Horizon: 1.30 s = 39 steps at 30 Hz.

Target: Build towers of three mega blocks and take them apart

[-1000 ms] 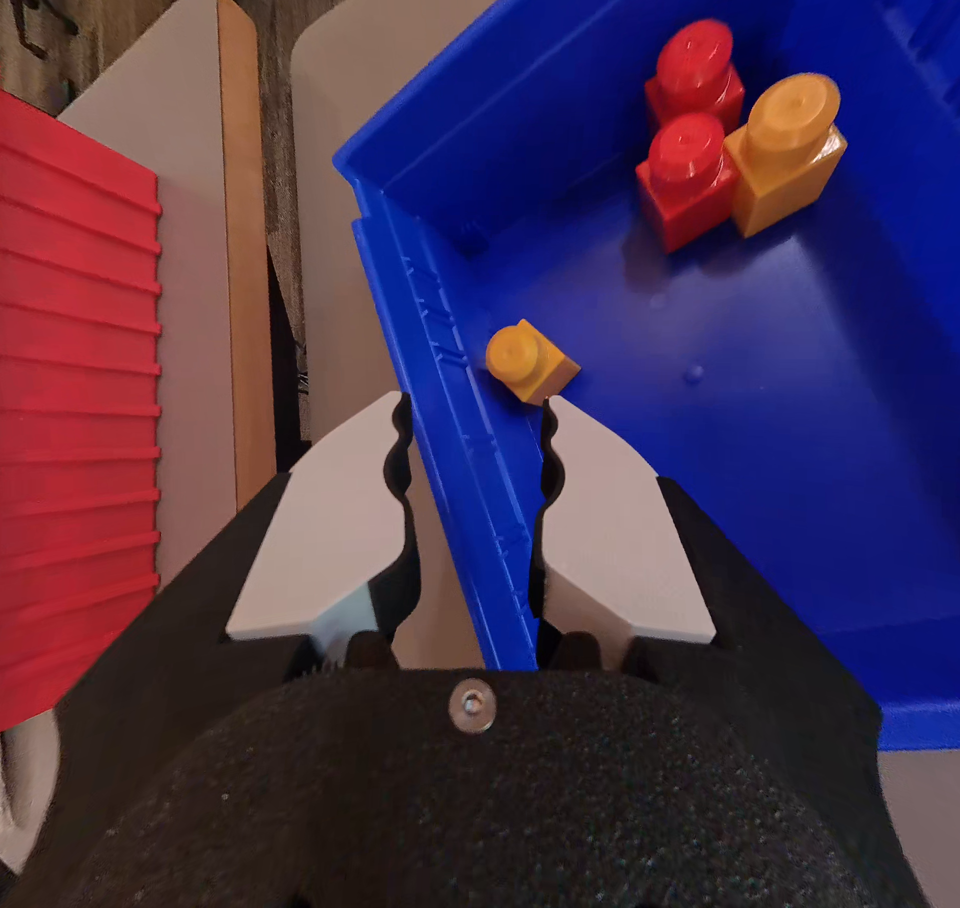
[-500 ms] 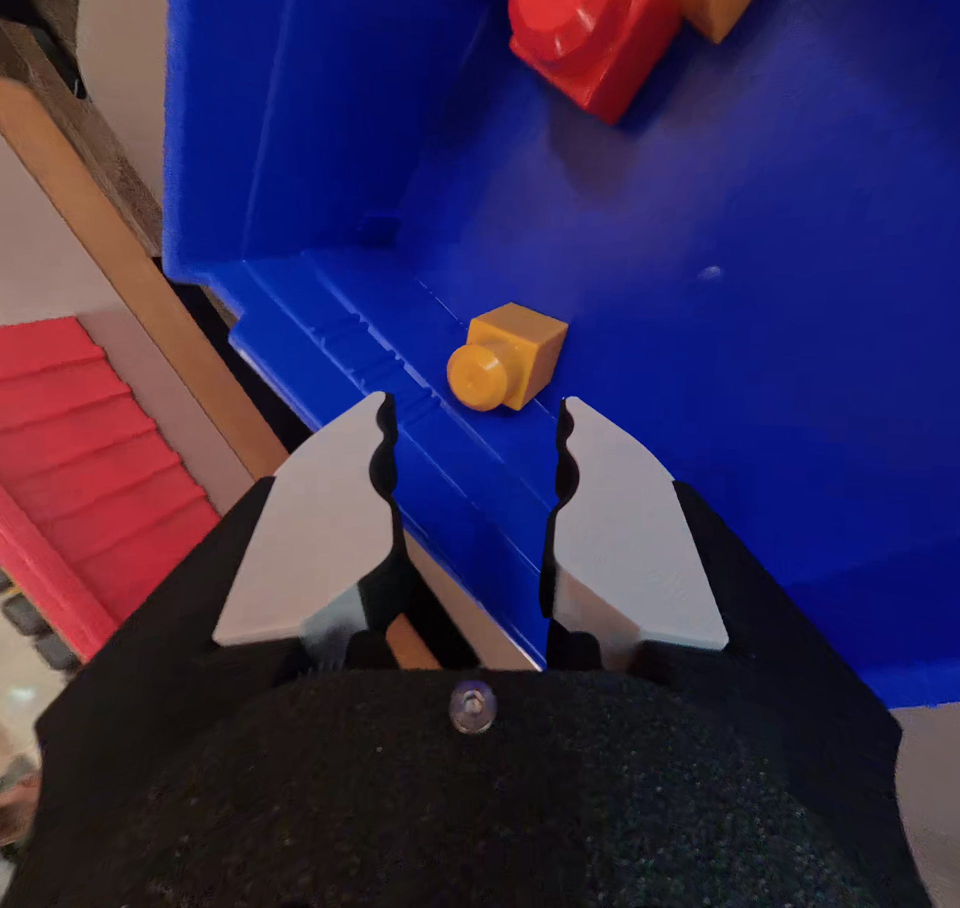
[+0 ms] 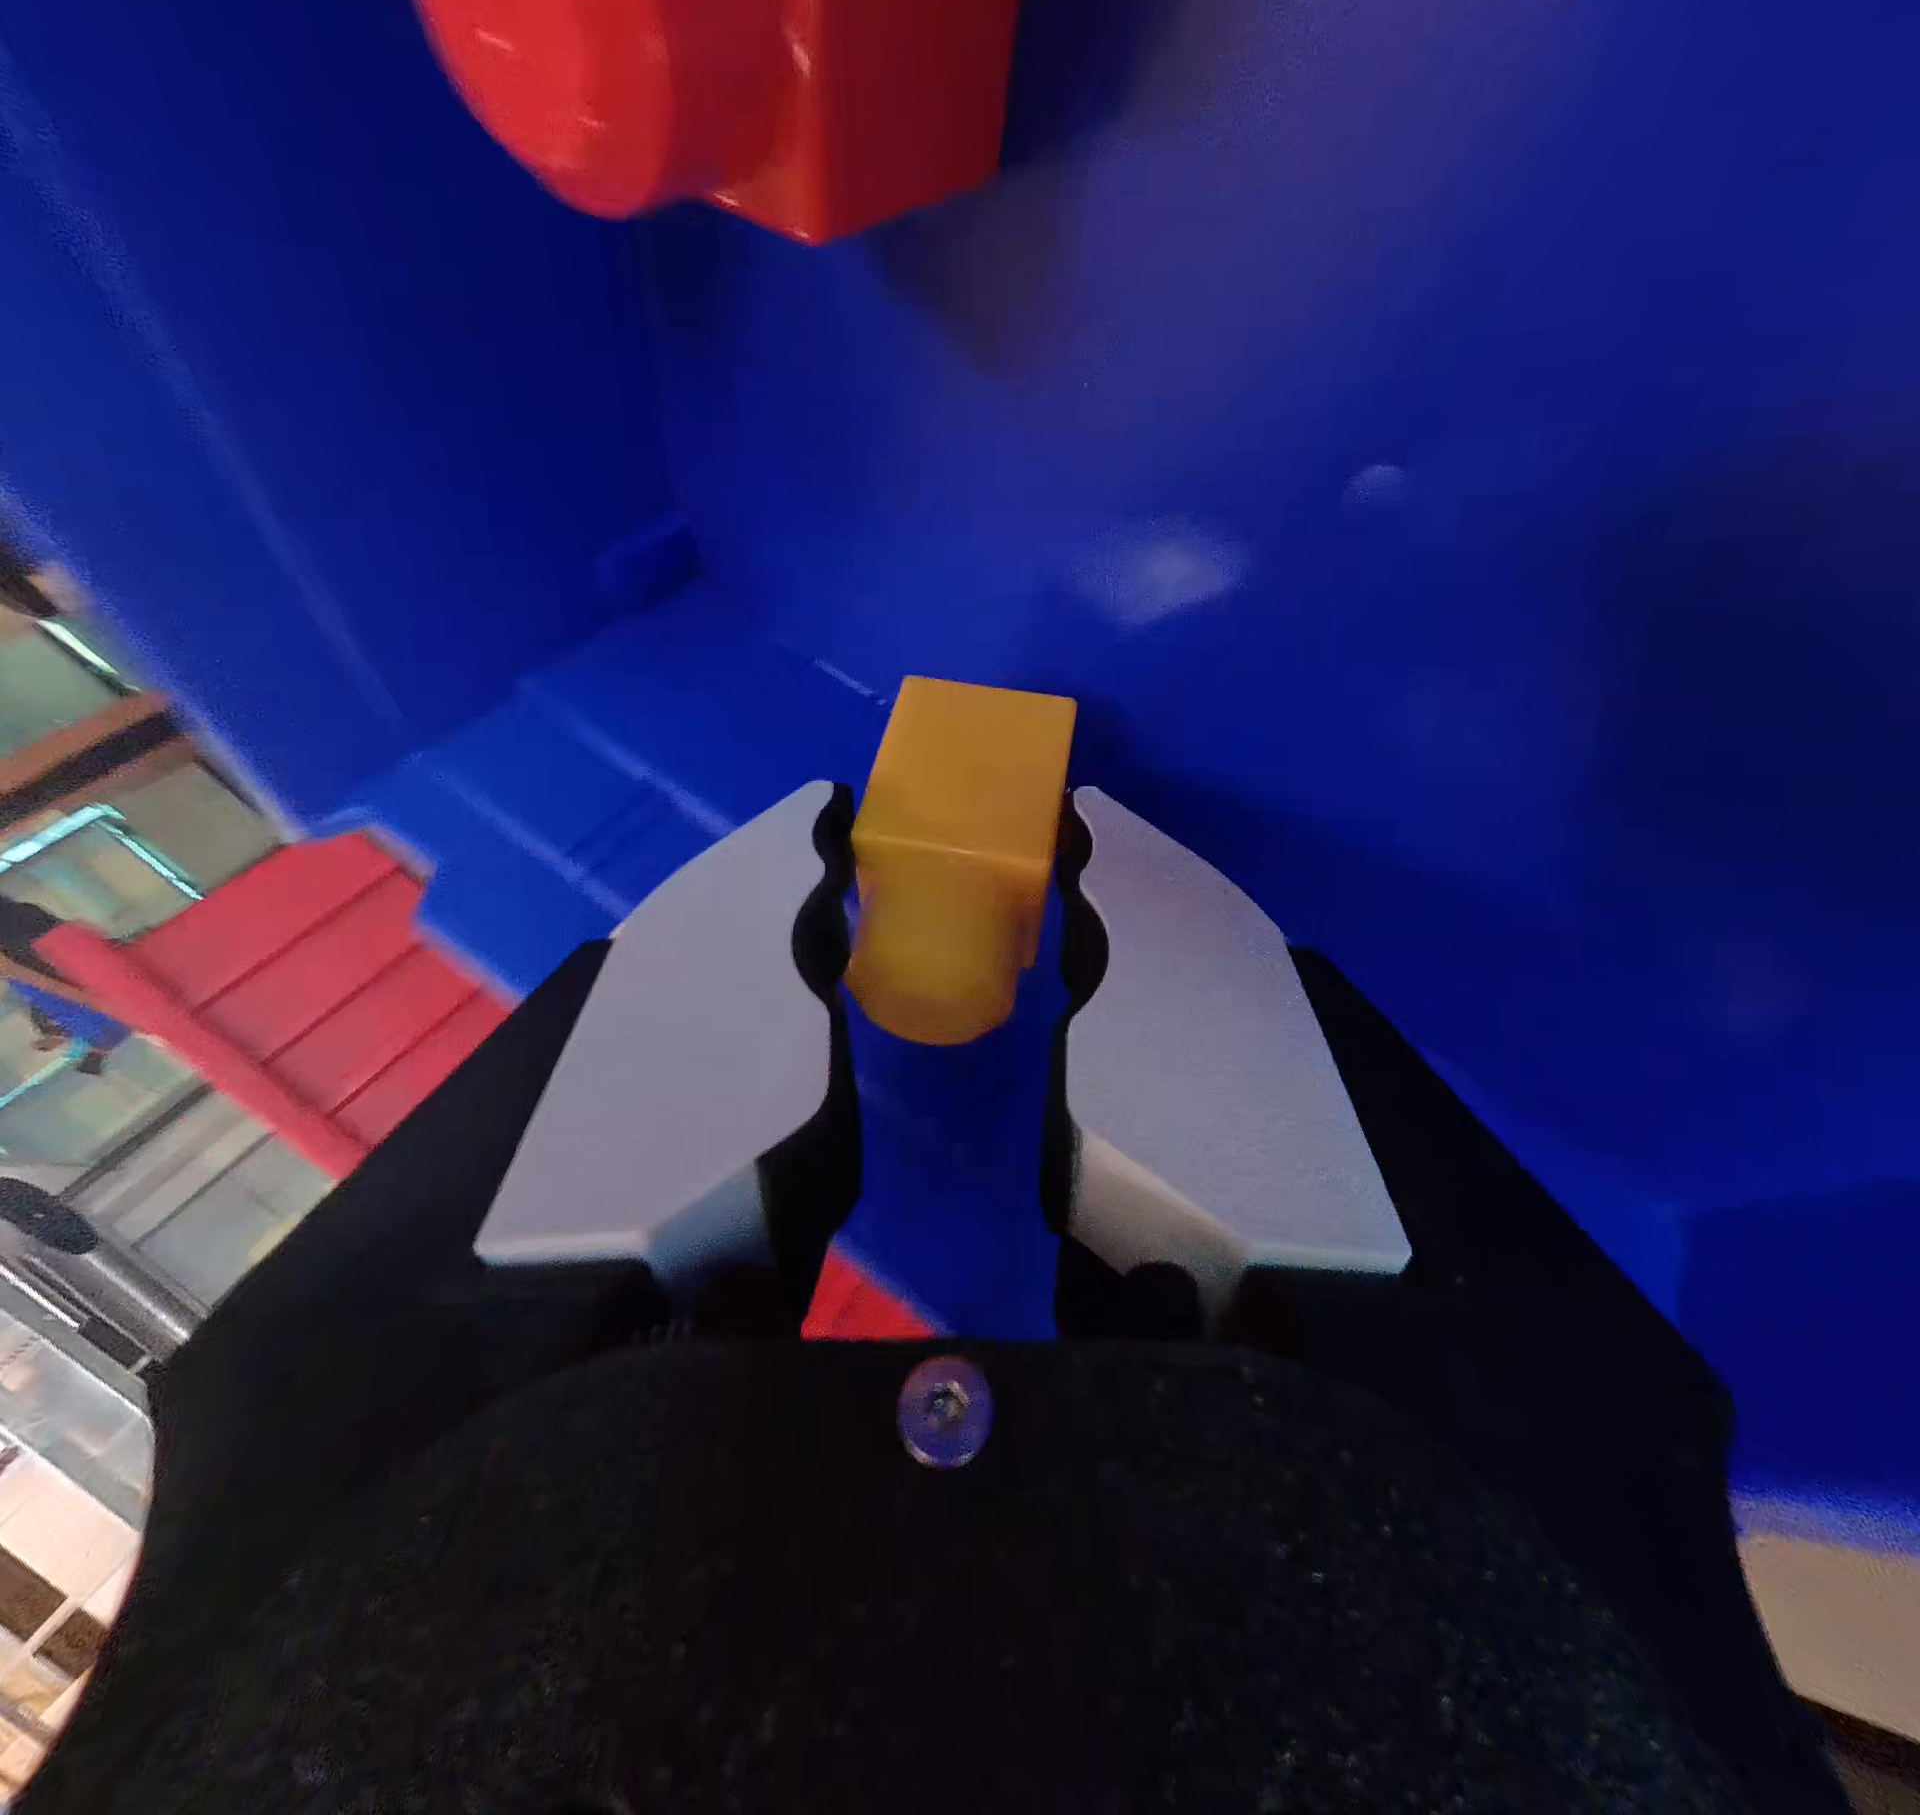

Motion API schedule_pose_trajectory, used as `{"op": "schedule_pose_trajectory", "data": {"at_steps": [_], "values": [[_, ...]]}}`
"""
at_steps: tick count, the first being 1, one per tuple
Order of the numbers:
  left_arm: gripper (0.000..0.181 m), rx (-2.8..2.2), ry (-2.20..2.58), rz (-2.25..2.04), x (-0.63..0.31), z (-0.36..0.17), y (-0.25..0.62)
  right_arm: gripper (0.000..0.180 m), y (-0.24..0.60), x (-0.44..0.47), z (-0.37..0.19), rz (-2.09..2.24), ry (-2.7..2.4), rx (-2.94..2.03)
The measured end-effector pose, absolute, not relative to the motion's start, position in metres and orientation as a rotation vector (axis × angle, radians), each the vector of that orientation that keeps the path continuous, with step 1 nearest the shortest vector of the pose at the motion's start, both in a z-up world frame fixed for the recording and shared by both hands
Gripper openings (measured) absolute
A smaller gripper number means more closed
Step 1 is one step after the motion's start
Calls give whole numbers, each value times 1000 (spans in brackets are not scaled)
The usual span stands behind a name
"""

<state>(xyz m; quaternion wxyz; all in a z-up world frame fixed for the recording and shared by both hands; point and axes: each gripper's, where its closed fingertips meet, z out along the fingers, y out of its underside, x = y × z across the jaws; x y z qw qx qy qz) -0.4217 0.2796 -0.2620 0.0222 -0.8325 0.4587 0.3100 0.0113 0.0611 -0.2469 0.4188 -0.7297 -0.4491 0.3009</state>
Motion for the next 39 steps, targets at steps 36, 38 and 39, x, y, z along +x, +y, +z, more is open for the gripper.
{"op": "schedule_pose_trajectory", "data": {"at_steps": [36, 38, 39], "values": [[37, -1345, 2007, -710, -11, -183, 17, 35, 26, -15, -243, 643, -1323, -1684], [38, -1302, 2029, -714, -10, -179, 8, 35, 20, -19, -242, 659, -1354, -1648], [38, -1290, 2023, -737, -8, -176, 5, 36, 18, -21, -239, 671, -1358, -1630]]}}
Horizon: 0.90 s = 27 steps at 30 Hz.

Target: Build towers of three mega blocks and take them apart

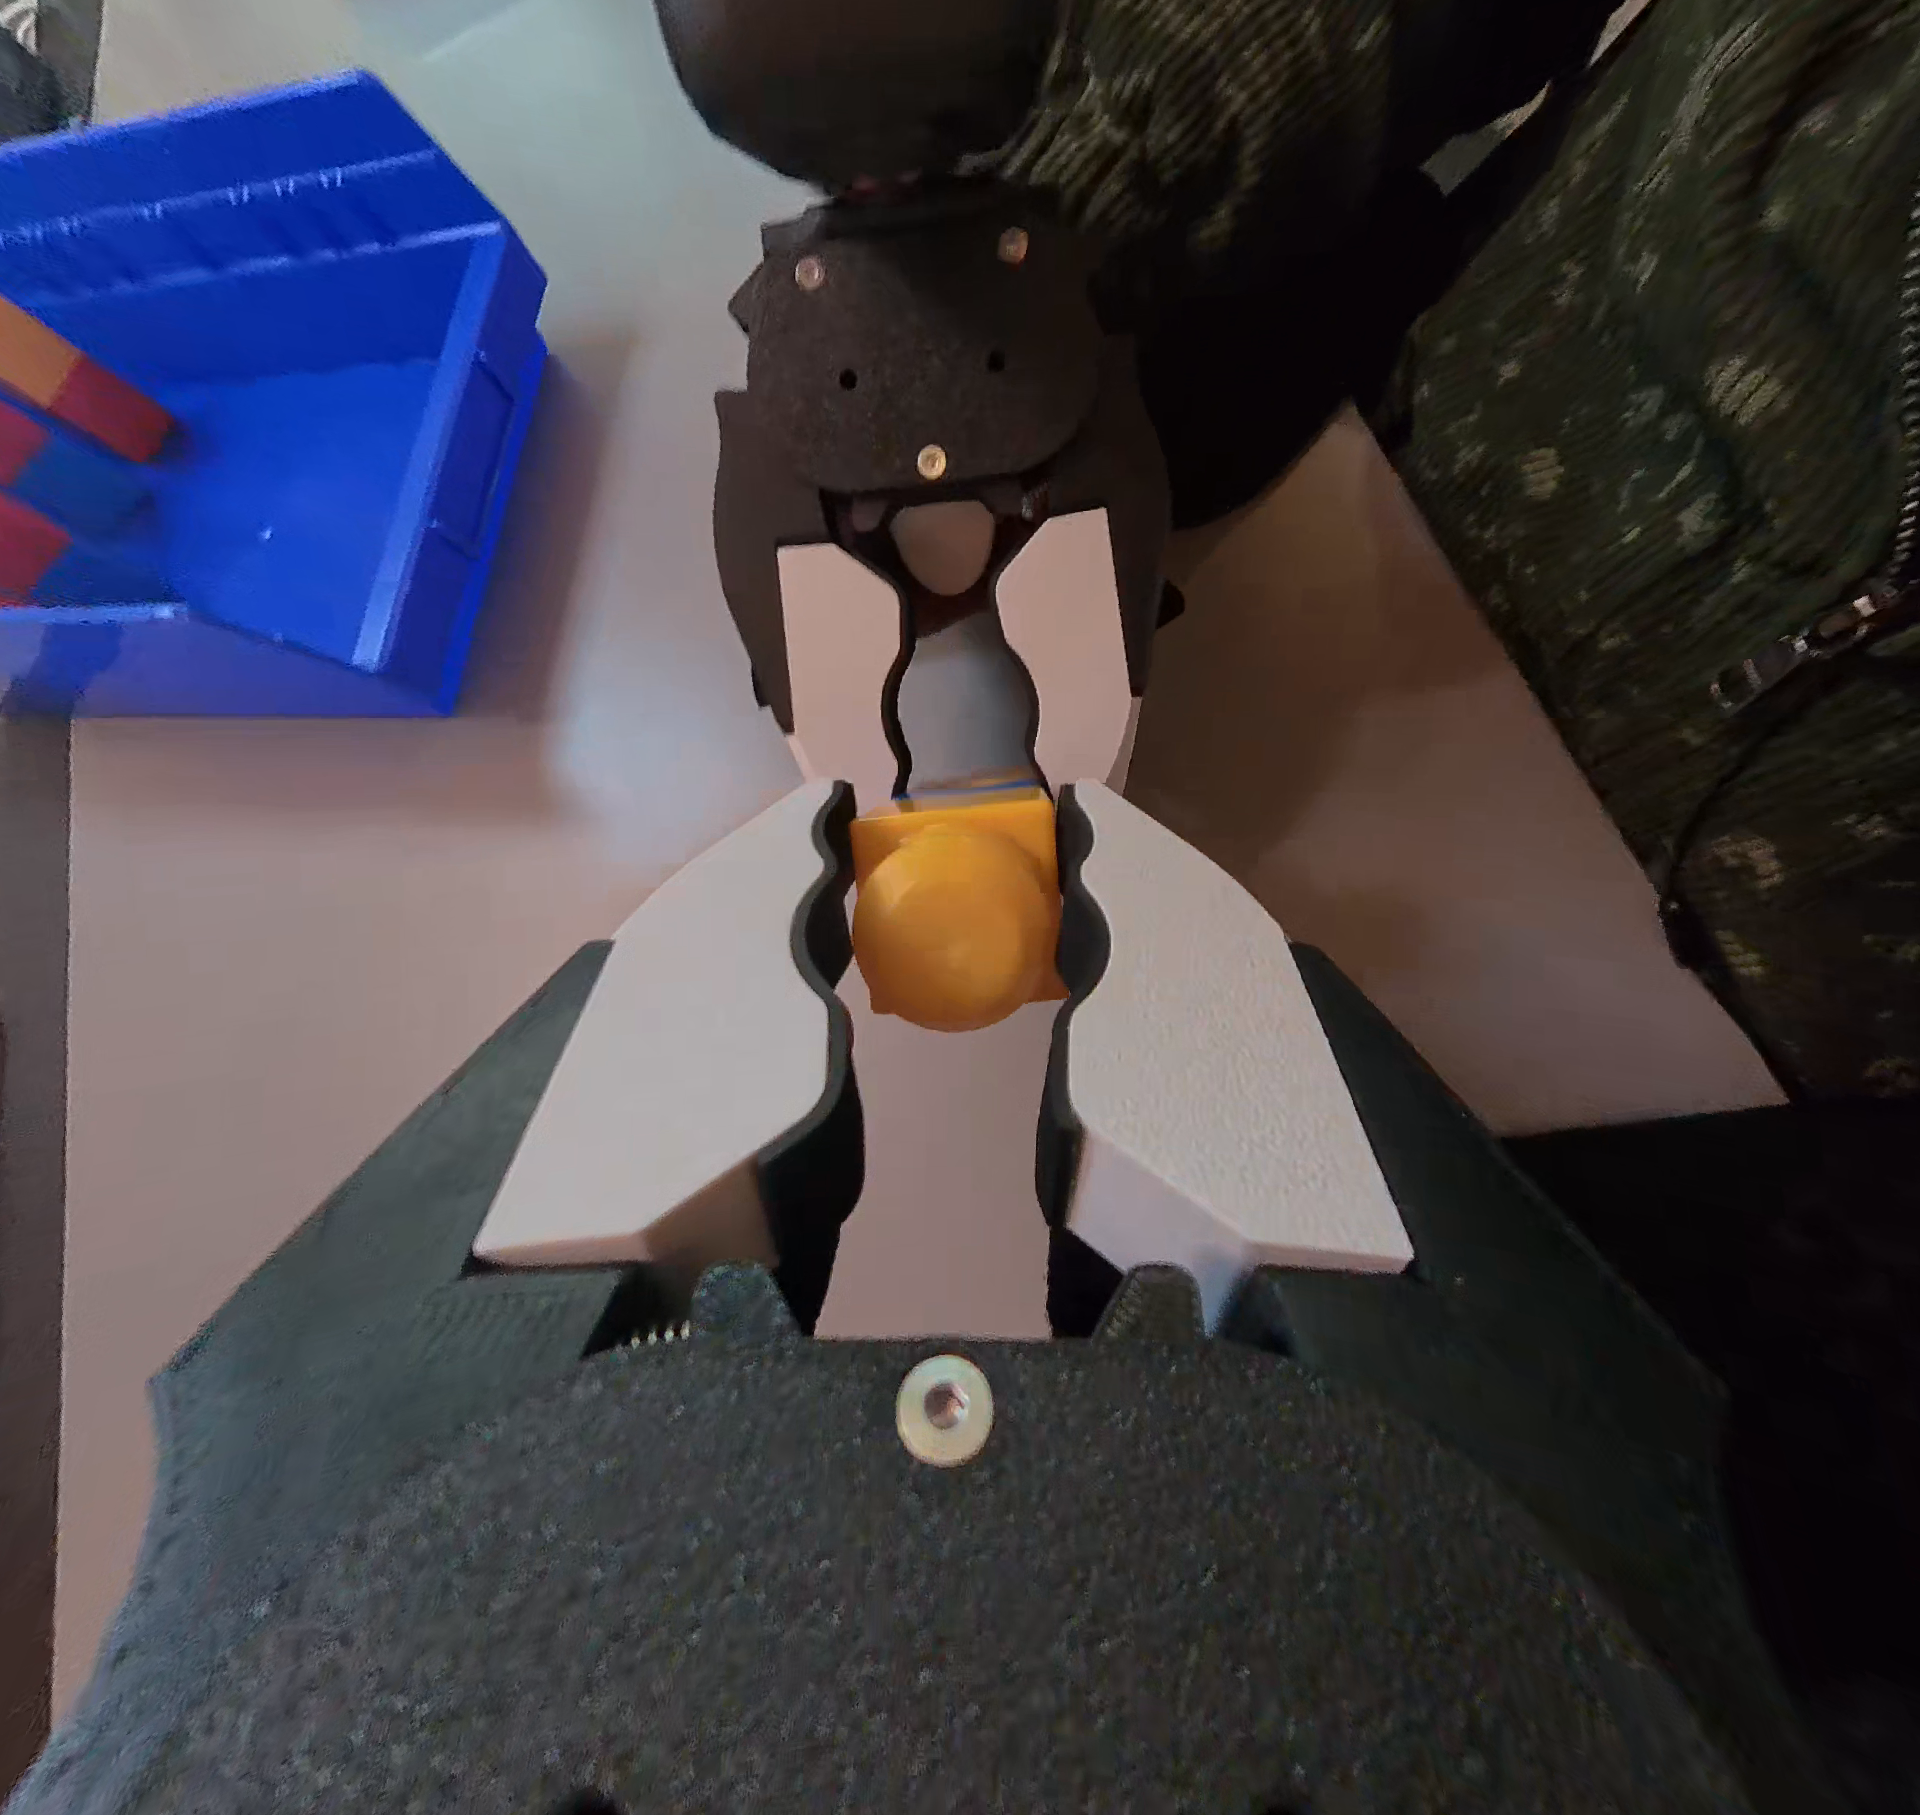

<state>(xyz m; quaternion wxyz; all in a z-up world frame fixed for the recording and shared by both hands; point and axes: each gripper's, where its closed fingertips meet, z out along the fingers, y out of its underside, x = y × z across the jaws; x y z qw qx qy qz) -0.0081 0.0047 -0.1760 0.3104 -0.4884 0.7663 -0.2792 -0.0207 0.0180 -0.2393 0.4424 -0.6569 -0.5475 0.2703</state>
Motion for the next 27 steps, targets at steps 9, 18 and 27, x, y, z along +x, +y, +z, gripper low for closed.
{"op": "schedule_pose_trajectory", "data": {"at_steps": [9, 18, 27], "values": [[37, -1243, 1958, -770, -1, -163, 5, 36, 20, -22, -229, 663, -1328, -1592], [45, -1204, 1871, -801, 17, -172, 17, 36, 27, -13, -203, 723, -1212, -1526], [42, -1393, 1954, -567, -4, -197, 43, 57, 33, -4, -198, 730, -1201, -1544]]}}
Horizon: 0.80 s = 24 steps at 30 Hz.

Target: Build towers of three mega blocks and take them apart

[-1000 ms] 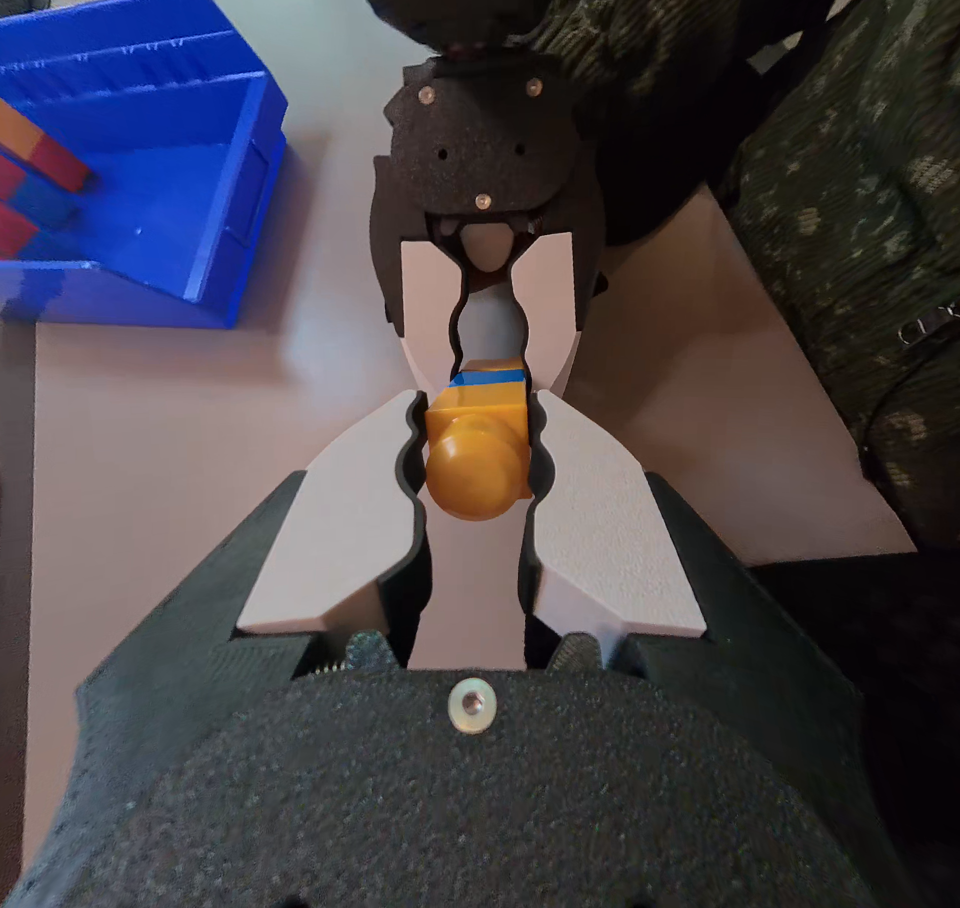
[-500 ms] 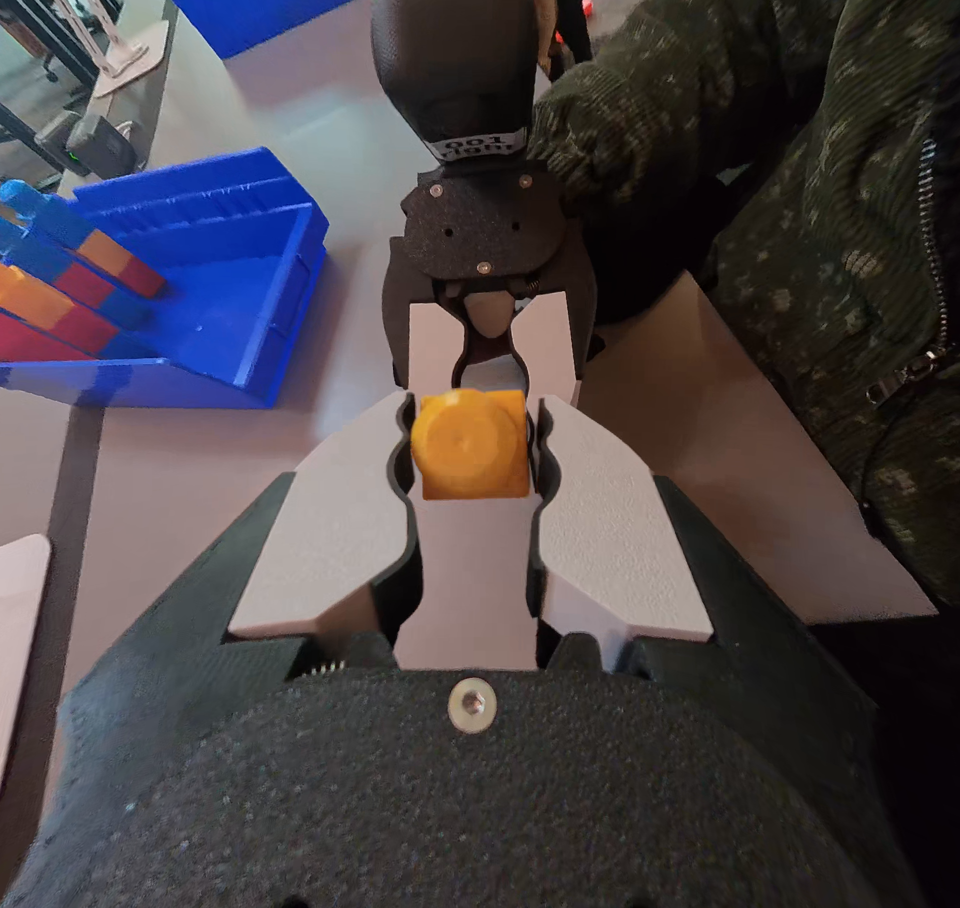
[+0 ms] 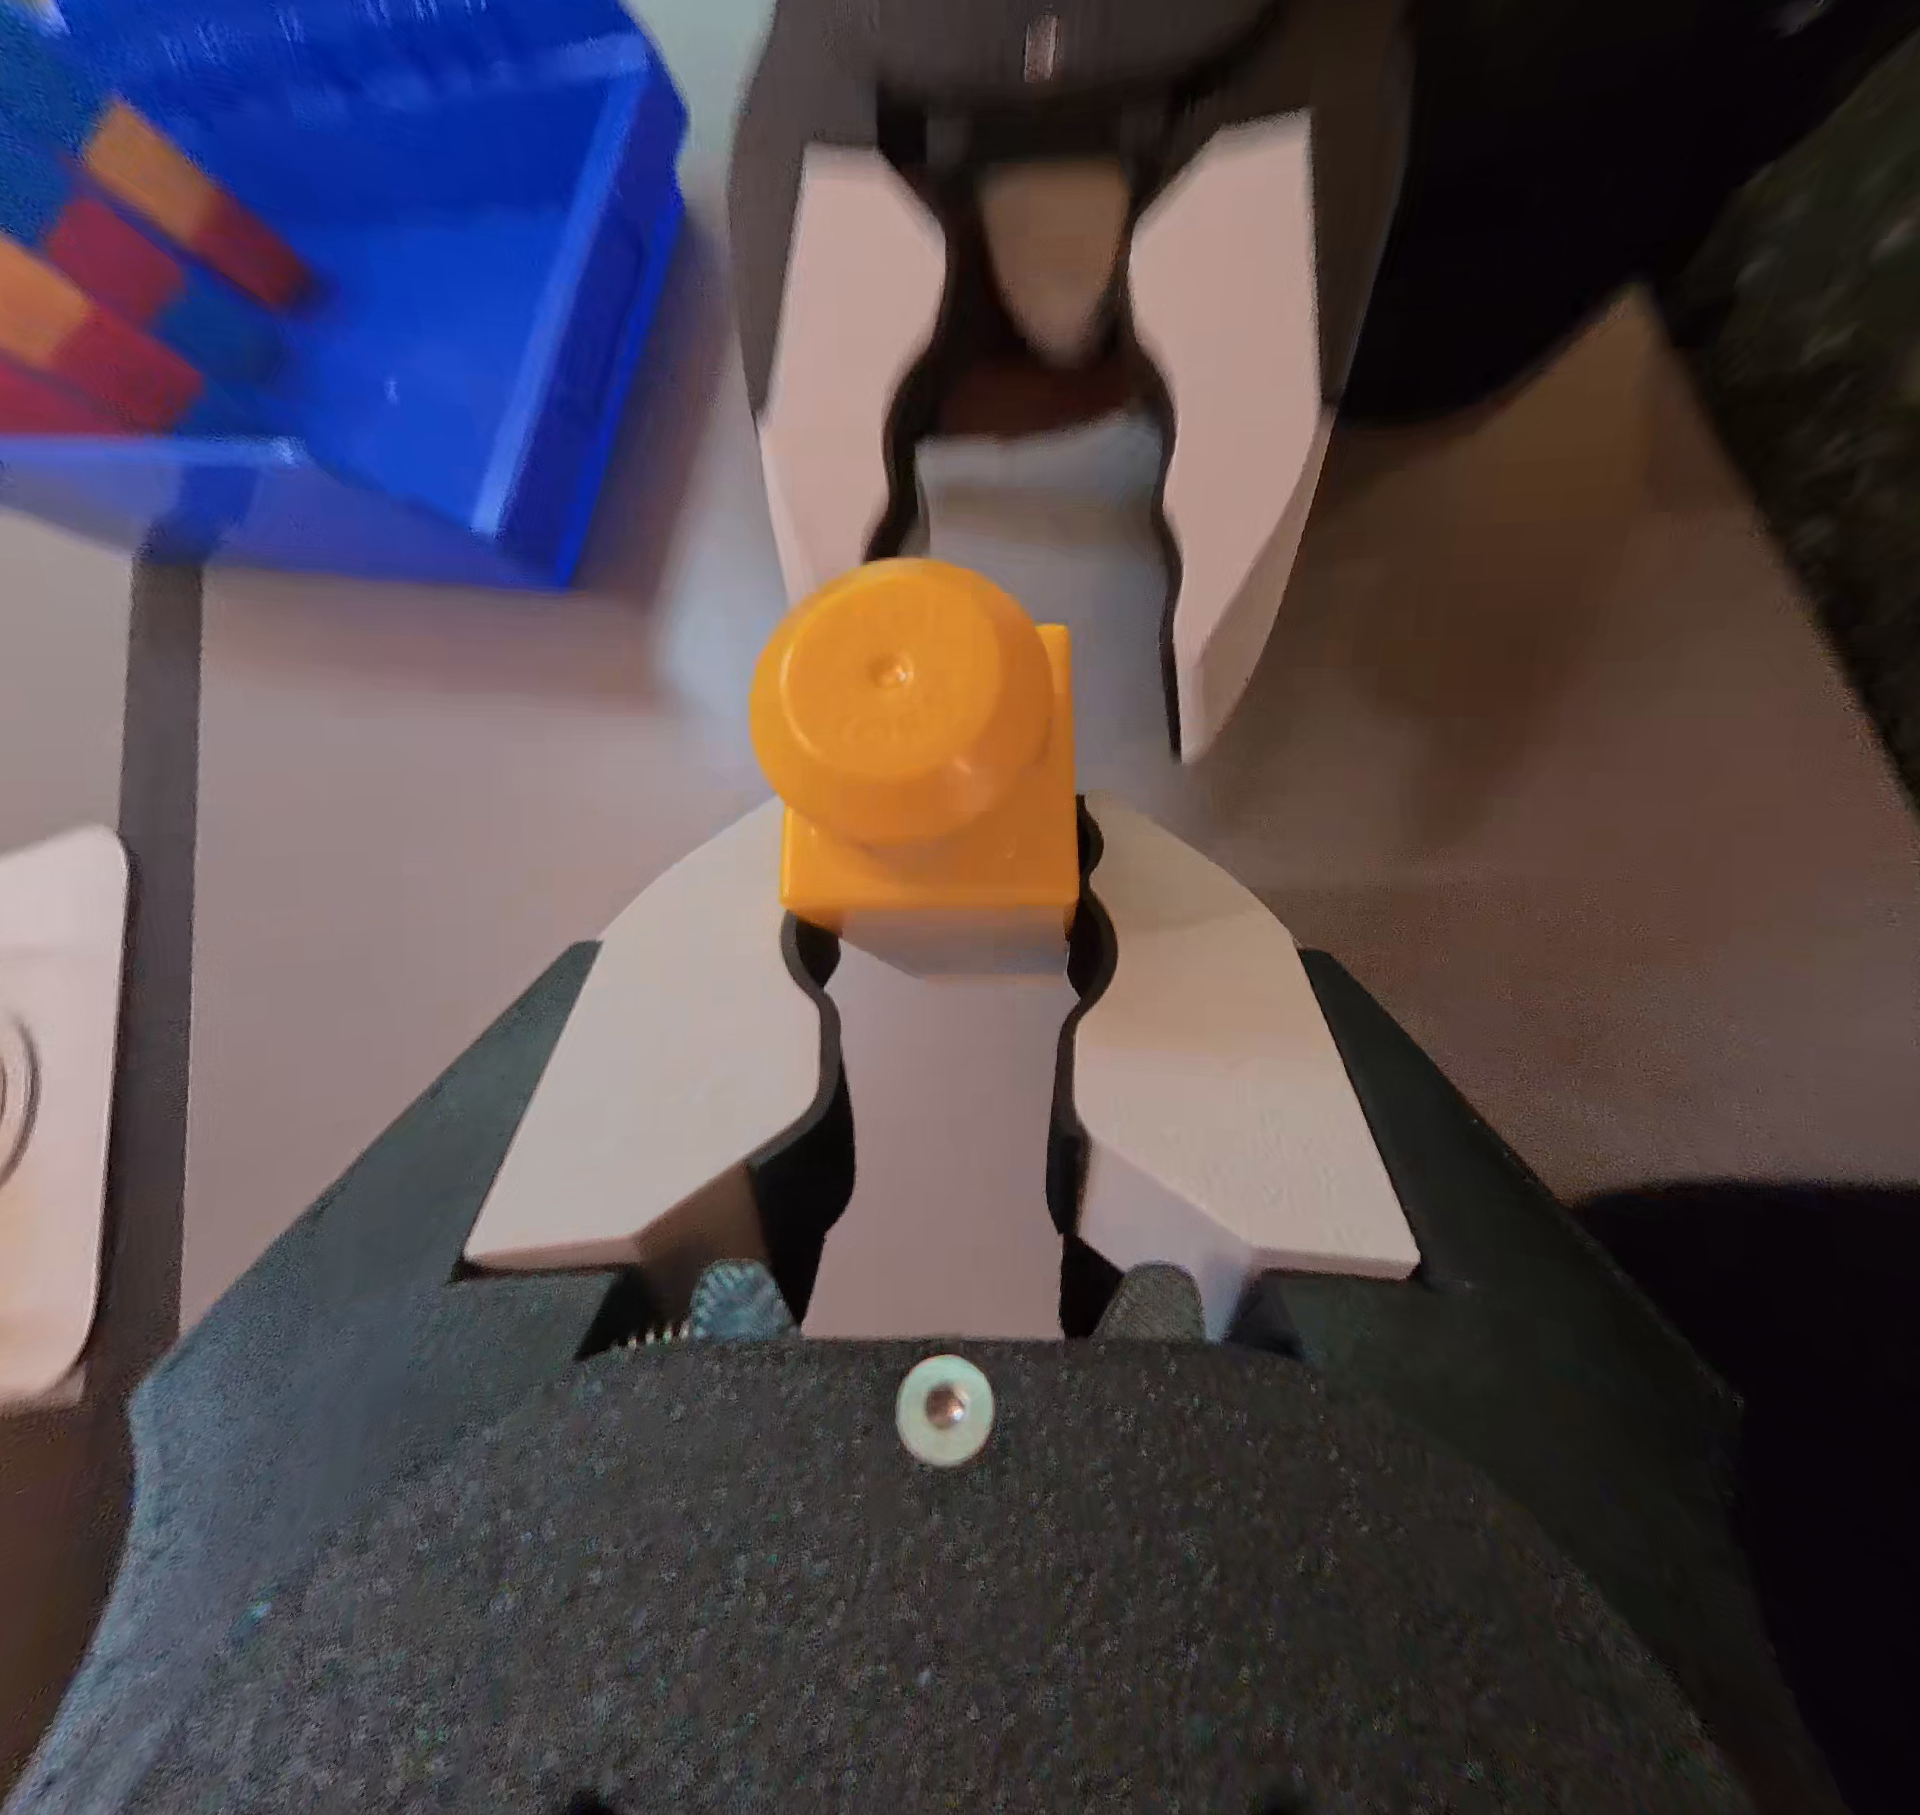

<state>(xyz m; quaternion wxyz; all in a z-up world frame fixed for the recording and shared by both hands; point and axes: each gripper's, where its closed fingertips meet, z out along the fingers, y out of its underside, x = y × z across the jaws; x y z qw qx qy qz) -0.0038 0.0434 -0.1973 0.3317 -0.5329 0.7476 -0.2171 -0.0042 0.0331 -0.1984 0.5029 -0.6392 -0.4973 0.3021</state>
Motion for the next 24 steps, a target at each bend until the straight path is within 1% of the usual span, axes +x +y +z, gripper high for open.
{"op": "schedule_pose_trajectory", "data": {"at_steps": [4, 7, 8, 9, 10, 11, 18, 24], "values": [[41, -1548, 2087, -440, -20, -229, 45, 55, 32, -1, -177, 753, -1146, -1468], [42, -1577, 2198, -352, -19, -248, 35, 54, 25, -11, -177, 713, -1186, -1446], [41, -1573, 2204, -349, -16, -249, 33, 53, 24, -13, -180, 702, -1202, -1442], [41, -1574, 2211, -349, -14, -249, 30, 48, 22, -15, -183, 699, -1219, -1445], [41, -1567, 2227, -342, -15, -250, 29, 36, 22, -16, -186, 696, -1233, -1461], [41, -1561, 2232, -327, -16, -250, 29, 33, 22, -15, -189, 699, -1245, -1476], [38, -1538, 2152, -538, -9, -231, 24, 30, 22, -2, -211, 588, -1397, -1584], [38, -1547, 2183, -503, -16, -237, 26, 30, 23, -9, -221, 553, -1416, -1584]]}}
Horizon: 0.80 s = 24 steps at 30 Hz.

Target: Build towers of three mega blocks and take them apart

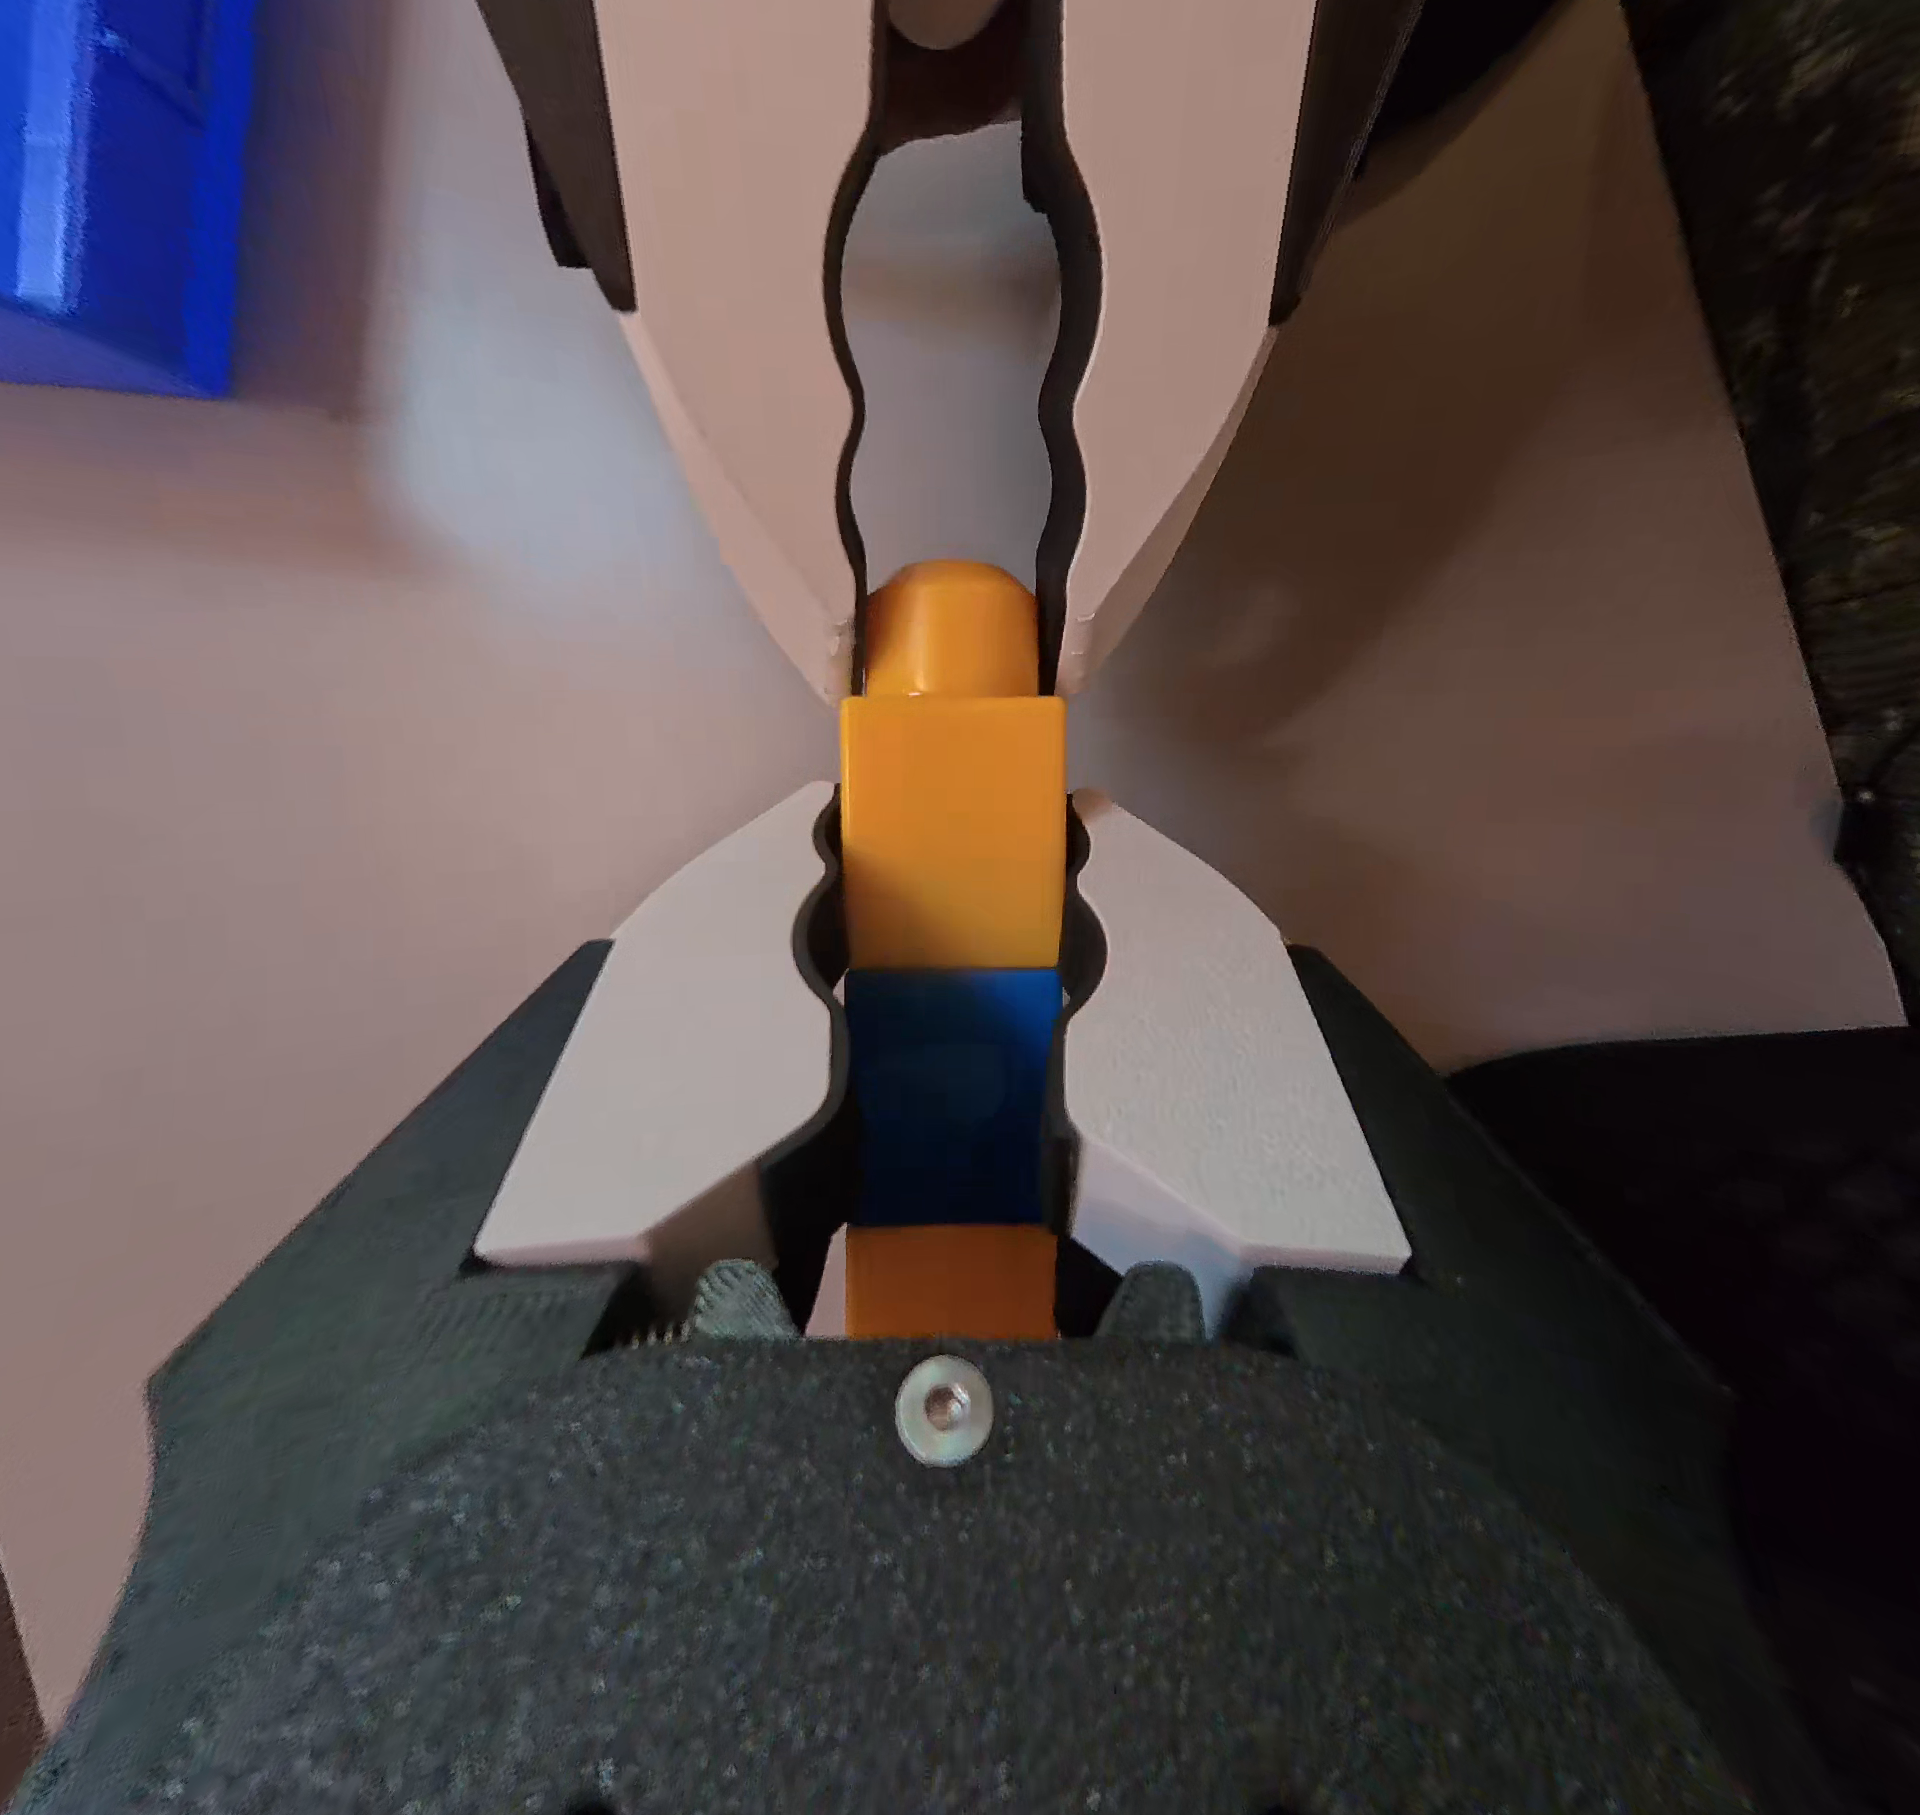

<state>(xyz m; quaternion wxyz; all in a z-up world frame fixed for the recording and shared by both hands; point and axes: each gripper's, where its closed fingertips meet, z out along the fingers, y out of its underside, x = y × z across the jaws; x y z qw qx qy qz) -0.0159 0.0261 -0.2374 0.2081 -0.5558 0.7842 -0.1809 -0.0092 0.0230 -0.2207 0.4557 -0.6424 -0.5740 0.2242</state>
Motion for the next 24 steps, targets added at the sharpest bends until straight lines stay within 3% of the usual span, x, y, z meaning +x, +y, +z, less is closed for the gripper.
{"op": "schedule_pose_trajectory", "data": {"at_steps": [2, 5, 13, 18, 24], "values": [[38, -1503, 2129, -540, -10, -228, 29, 29, 24, -6, -214, 525, -1417, -1584], [56, -1393, 1898, -641, 0, -186, 44, 29, 33, 13, -198, 449, -1417, -1620], [40, -1284, 1188, -635, -71, -63, 126, 29, 125, 162, -110, -109, -1335, -1871], [29, -1319, 1022, -606, -103, -42, 144, 30, 202, 284, -113, -443, -1372, -2287], [26, -1348, 1065, -494, -102, -60, 154, 30, 261, 332, -157, -399, -1405, -2602]]}}
